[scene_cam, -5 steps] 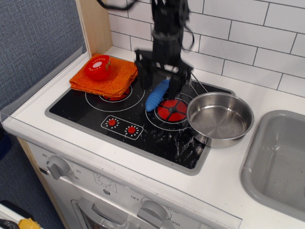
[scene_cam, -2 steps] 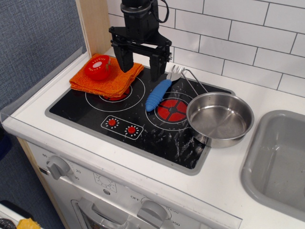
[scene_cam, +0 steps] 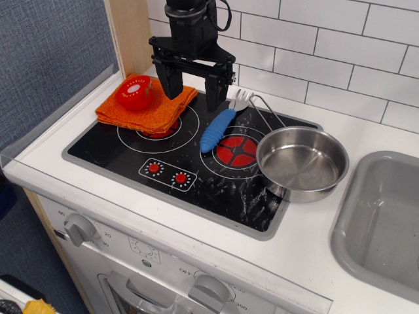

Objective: Move the blue fork to the right of the orange cloth.

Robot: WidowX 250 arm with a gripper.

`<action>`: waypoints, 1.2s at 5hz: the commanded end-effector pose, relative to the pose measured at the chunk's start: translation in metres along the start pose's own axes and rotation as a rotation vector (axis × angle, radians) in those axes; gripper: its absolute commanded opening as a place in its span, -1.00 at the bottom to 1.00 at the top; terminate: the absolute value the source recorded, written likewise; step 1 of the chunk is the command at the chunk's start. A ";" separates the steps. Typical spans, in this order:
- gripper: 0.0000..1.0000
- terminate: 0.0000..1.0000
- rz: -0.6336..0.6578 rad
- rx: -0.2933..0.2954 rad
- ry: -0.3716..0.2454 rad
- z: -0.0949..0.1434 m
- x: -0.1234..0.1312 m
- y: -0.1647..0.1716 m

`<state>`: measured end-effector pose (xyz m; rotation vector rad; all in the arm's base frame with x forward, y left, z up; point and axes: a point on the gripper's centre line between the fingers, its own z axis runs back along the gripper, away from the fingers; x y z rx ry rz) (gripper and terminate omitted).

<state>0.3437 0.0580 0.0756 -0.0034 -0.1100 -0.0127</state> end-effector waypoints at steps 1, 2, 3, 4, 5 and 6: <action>1.00 -1.00 0.000 0.015 -0.065 0.024 0.003 0.002; 1.00 -1.00 0.000 0.015 -0.065 0.024 0.003 0.002; 1.00 -1.00 0.000 0.015 -0.065 0.024 0.003 0.002; 1.00 -1.00 0.000 0.015 -0.065 0.024 0.003 0.002; 1.00 -1.00 0.000 0.015 -0.065 0.024 0.003 0.002; 1.00 1.00 0.000 0.015 -0.065 0.024 0.003 0.002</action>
